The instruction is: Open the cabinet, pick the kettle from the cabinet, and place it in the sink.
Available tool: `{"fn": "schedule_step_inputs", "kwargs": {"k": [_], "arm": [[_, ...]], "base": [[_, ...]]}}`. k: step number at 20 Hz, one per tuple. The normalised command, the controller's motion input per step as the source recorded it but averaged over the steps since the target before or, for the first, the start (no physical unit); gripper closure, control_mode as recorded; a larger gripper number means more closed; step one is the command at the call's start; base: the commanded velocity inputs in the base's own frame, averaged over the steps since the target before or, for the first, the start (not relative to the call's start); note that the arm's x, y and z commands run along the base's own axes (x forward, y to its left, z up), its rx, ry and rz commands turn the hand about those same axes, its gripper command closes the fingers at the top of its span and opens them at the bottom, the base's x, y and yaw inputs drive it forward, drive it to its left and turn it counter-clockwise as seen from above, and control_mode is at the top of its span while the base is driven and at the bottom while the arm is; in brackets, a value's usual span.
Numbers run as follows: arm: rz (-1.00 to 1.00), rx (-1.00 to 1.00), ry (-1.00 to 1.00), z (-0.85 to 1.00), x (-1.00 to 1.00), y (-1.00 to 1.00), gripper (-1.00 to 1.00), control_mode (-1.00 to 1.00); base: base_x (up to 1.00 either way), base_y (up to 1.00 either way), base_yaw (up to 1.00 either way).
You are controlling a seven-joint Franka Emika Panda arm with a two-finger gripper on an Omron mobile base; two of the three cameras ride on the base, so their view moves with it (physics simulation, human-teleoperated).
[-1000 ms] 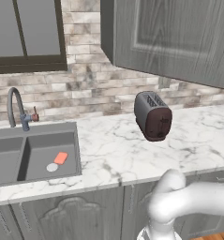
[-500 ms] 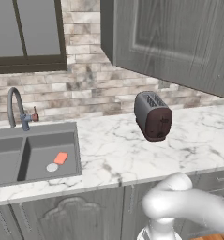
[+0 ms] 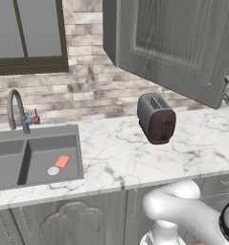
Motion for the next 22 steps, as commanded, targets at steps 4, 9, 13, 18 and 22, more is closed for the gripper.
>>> {"fn": "schedule_step_inputs", "kwargs": {"k": [4, 9, 13, 18, 22], "arm": [[0.0, 0.0, 0.0, -0.14, -0.12, 0.74, -1.0, -1.0], [0.0, 0.0, 0.0, -0.12, -0.02, 0.73, -1.0, -1.0], [0.0, 0.0, 0.0, -0.12, 0.0, 0.74, -1.0, -1.0], [0.0, 0.0, 0.02, -0.15, 0.02, 0.71, -1.0, -1.0], [0.0, 0.0, 0.04, -0.16, 0.04, 0.68, -1.0, -1.0]], "base": [[0.0, 0.0, 0.0], [0.0, 0.0, 0.0], [0.0, 0.0, 0.0], [0.0, 0.0, 0.0], [0.0, 0.0, 0.0]]}}
